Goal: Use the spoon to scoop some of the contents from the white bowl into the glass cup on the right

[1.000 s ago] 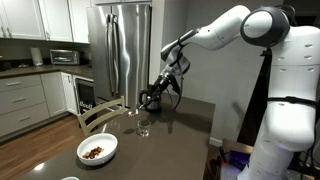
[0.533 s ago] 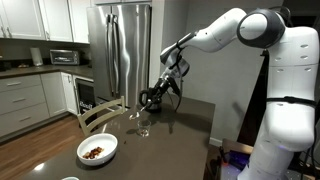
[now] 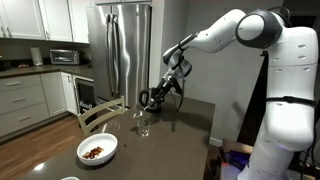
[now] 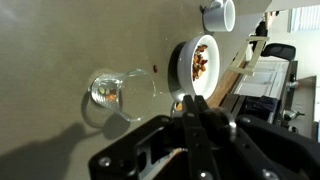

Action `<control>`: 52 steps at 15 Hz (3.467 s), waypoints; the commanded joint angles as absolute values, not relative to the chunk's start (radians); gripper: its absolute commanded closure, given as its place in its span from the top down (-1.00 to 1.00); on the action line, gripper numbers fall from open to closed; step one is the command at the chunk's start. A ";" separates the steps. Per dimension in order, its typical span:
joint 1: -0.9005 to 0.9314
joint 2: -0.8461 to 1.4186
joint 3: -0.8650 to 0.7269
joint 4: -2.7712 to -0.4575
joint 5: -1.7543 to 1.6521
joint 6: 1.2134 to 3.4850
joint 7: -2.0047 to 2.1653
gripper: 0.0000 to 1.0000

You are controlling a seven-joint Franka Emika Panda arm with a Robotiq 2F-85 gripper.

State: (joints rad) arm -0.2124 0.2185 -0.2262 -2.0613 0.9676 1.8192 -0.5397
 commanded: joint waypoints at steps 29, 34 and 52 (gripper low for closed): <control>-0.233 0.211 -0.201 -2.028 0.779 1.818 -0.308 -0.89; -0.229 0.205 -0.195 -2.047 0.744 1.828 -0.293 -0.89; -0.166 0.140 -0.141 -2.032 0.491 1.872 -0.146 -0.89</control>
